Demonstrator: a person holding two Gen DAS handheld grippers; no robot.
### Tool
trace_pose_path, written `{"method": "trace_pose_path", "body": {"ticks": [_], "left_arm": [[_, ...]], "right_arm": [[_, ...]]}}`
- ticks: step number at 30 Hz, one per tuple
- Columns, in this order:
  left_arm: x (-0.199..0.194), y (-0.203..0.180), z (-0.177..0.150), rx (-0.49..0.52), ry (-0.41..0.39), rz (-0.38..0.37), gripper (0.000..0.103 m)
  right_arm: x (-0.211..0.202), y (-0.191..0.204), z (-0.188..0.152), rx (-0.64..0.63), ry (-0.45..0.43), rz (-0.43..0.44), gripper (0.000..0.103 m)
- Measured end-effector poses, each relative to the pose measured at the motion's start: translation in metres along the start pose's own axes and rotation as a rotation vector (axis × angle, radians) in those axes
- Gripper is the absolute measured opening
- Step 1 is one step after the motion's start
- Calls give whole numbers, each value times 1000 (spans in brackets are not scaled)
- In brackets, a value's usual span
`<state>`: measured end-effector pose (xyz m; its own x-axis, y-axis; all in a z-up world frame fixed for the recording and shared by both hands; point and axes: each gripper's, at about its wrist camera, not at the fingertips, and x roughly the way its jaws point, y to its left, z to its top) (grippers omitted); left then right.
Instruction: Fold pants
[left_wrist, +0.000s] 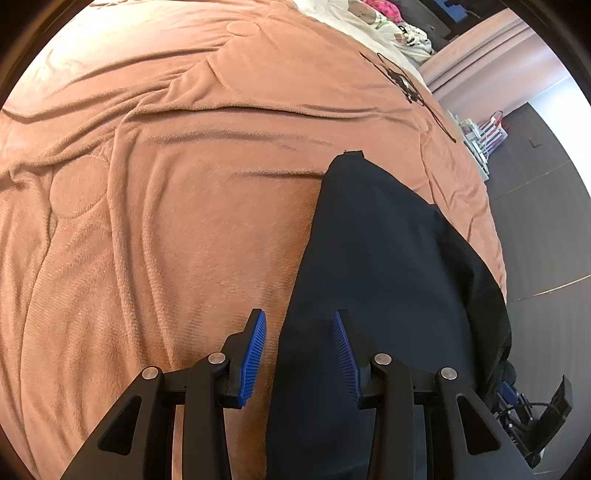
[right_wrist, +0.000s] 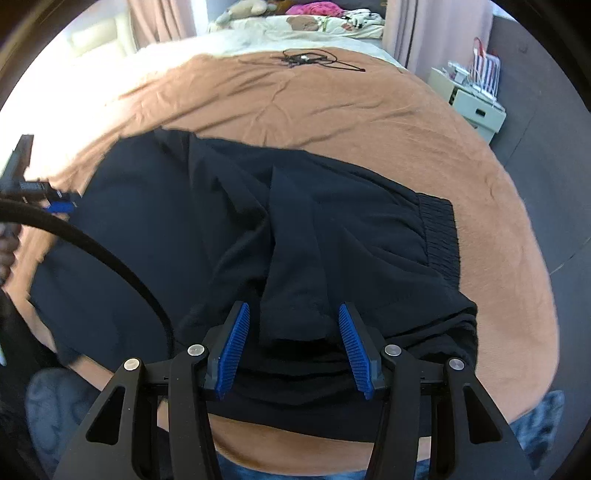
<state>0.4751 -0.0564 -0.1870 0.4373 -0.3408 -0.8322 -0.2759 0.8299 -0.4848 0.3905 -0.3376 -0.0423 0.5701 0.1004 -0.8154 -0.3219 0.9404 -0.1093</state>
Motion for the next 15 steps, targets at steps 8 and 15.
{"method": "trace_pose_path", "body": {"ticks": [8, 15], "left_arm": [[2, 0, -2, 1, 3, 1, 41], [2, 0, 2, 0, -6, -6, 41]], "right_arm": [[-11, 24, 4, -60, -29, -117, 19], [-48, 0, 29, 21, -137, -163, 5]]}}
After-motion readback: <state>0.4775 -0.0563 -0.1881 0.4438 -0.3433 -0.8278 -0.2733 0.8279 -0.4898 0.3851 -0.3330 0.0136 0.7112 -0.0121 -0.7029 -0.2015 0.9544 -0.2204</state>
